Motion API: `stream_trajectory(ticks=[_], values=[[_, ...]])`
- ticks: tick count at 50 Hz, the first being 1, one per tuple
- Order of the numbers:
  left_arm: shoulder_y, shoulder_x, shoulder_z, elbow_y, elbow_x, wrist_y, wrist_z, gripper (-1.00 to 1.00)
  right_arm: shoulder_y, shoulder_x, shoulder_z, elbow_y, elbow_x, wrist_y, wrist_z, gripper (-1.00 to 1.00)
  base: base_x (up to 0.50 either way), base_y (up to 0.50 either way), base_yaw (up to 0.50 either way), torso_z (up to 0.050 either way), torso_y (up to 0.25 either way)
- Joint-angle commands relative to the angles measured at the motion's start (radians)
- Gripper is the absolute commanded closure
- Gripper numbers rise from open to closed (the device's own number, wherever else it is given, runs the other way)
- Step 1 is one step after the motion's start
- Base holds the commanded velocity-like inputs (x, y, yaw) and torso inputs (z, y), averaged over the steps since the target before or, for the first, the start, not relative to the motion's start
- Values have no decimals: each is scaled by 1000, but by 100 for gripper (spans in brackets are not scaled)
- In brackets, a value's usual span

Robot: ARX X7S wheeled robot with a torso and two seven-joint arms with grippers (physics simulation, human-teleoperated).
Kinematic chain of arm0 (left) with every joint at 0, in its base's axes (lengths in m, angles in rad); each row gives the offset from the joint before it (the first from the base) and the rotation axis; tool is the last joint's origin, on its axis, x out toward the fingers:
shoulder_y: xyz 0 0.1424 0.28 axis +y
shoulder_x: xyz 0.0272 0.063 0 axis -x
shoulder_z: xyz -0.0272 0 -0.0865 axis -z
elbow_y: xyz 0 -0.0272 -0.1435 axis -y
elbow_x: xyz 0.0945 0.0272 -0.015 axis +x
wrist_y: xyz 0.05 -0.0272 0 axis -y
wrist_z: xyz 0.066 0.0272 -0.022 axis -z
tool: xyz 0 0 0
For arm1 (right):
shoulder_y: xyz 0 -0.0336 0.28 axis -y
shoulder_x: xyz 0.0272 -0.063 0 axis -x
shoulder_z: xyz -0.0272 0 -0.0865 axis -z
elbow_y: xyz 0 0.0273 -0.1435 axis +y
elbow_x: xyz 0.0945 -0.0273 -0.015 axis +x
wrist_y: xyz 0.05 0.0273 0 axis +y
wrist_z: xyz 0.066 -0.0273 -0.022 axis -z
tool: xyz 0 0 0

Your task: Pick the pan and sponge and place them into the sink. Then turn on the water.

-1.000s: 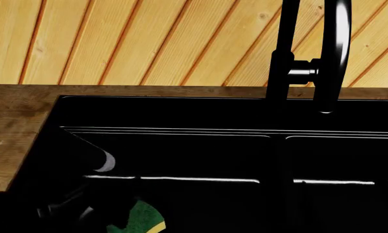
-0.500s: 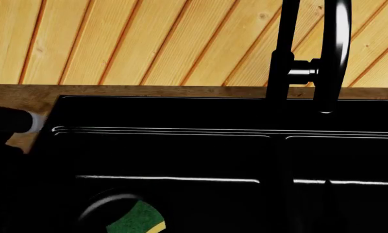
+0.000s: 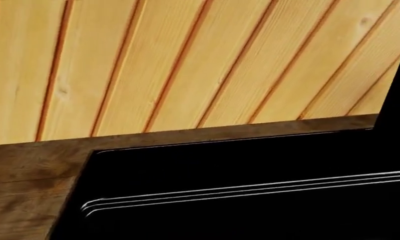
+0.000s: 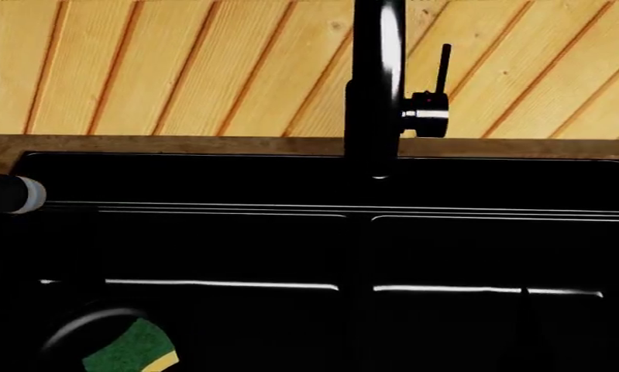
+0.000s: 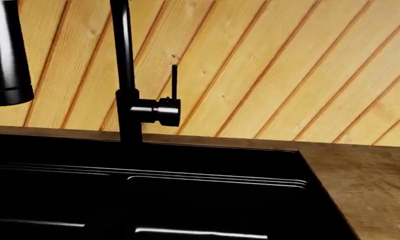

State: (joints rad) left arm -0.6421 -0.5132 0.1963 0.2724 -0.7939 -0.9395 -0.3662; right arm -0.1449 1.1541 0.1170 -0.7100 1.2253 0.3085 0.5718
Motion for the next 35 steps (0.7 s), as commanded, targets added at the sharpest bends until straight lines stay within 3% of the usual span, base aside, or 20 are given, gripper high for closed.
stream_trajectory(ticks=[1, 22, 35], values=[[6, -2, 0, -1, 4, 10, -4, -100, -9, -6, 7, -3, -3, -3, -3, -100, -2, -273, 0, 0, 0], [13, -10, 2, -10, 6, 21, 0, -100, 39, -15, -24, 5, 0, 17, 5, -100, -2, -242, 0, 0, 0], [14, -11, 3, -24, 10, 28, 0, -100, 102, -25, -67, 17, -3, 40, 0, -100, 0, -8, 0, 0, 0]])
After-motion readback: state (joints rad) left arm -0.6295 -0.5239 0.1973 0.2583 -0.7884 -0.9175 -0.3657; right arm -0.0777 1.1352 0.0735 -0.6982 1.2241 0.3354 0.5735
